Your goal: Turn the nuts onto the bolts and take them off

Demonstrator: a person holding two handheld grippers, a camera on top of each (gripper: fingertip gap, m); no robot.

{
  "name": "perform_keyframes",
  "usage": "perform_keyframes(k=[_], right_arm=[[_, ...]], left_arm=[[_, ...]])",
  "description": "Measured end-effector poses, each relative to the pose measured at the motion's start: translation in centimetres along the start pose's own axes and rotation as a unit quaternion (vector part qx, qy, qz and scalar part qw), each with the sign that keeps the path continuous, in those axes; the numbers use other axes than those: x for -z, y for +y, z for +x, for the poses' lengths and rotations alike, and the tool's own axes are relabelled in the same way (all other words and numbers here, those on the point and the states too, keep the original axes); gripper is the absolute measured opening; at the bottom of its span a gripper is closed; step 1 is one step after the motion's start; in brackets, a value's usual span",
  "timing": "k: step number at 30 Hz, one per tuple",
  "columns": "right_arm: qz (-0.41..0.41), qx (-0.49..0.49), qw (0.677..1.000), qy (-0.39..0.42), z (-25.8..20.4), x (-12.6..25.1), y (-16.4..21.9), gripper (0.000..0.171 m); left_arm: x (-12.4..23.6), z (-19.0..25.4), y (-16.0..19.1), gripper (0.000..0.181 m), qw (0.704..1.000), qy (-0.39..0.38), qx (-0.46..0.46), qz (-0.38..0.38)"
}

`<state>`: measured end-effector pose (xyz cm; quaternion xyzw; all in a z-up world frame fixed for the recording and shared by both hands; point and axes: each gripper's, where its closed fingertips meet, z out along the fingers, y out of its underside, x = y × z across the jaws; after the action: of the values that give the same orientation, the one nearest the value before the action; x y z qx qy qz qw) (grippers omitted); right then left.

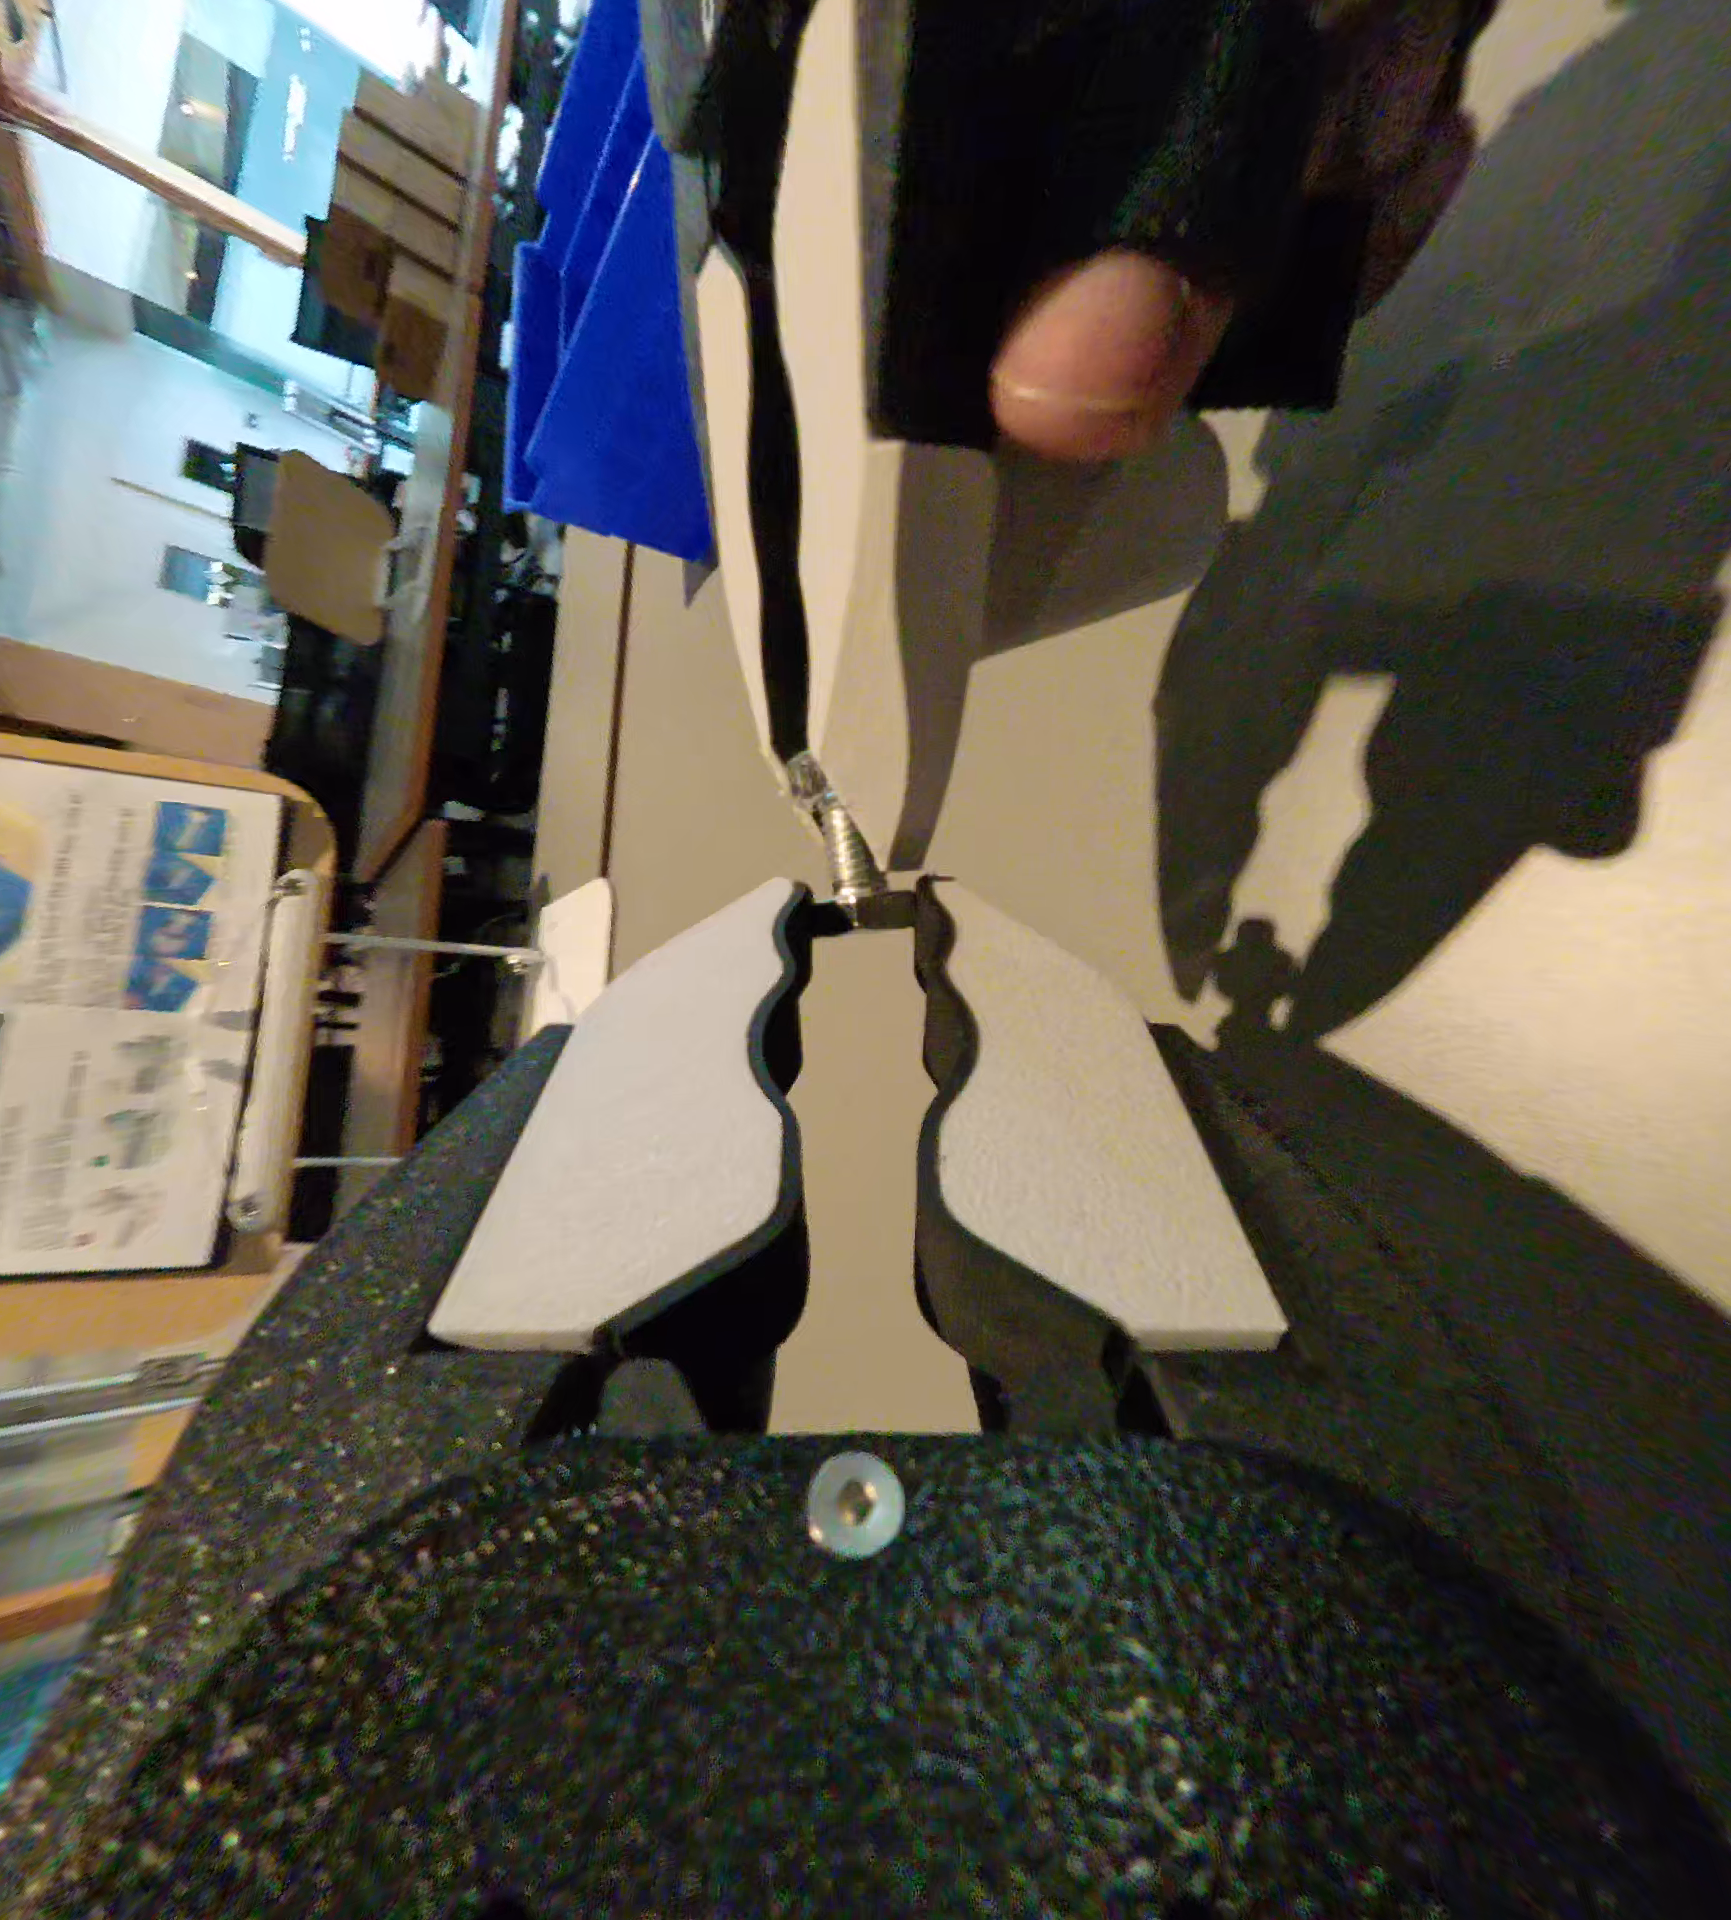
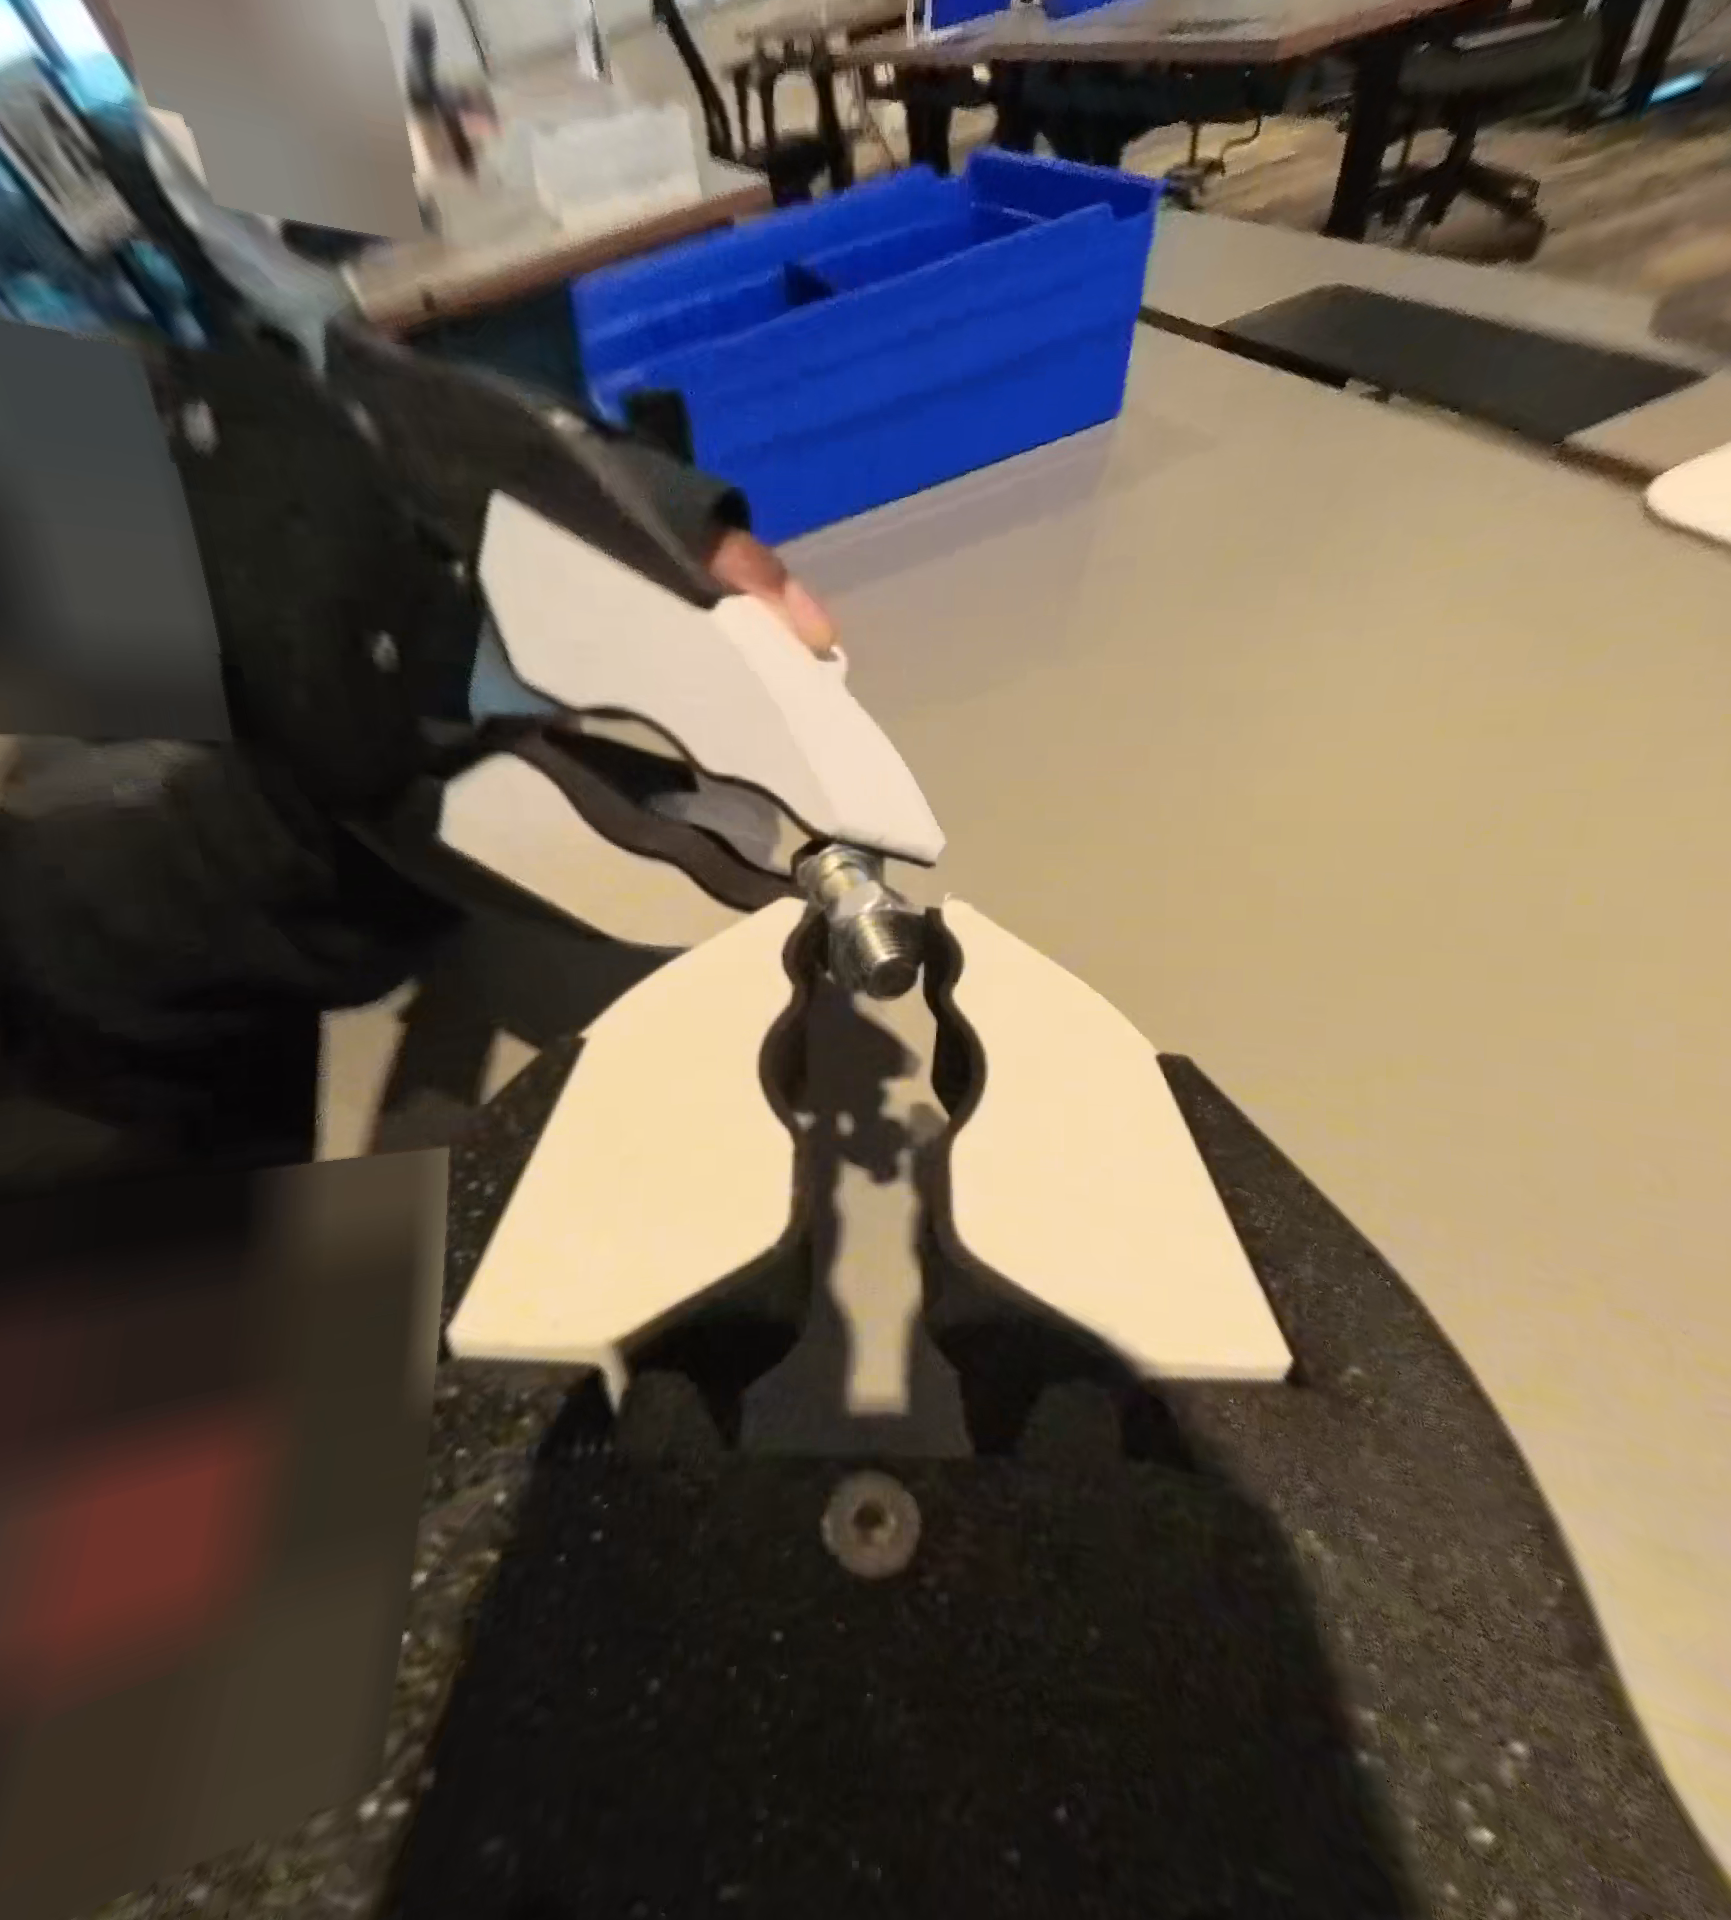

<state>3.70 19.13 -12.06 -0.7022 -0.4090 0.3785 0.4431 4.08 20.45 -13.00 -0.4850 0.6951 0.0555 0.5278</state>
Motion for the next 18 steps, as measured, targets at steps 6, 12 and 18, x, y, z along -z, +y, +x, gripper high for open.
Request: perform_keyframes(k=[6, 12, 18], right_arm=[[0.054, -0.041, 0.995, -0.066, -0.5, 0.7, -1.5, 0.037], [0.035, 0.142, 0.989, -0.024, -0.7, 1.8, -1.7, 0.037], [0.005, 0.229, 0.973, -0.008, -1.4, 1.5, -0.8, 0.030]], left_arm=[[0.3, -0.3, -0.3, 0.019, 0.998, 0.015, 0.049, 0.027], [1.0, -0.2, -0.5, 0.018, 0.986, 0.071, 0.133, 0.071], [1.4, 0.9, -1.7, 0.018, 0.977, 0.119, 0.142, 0.105]])
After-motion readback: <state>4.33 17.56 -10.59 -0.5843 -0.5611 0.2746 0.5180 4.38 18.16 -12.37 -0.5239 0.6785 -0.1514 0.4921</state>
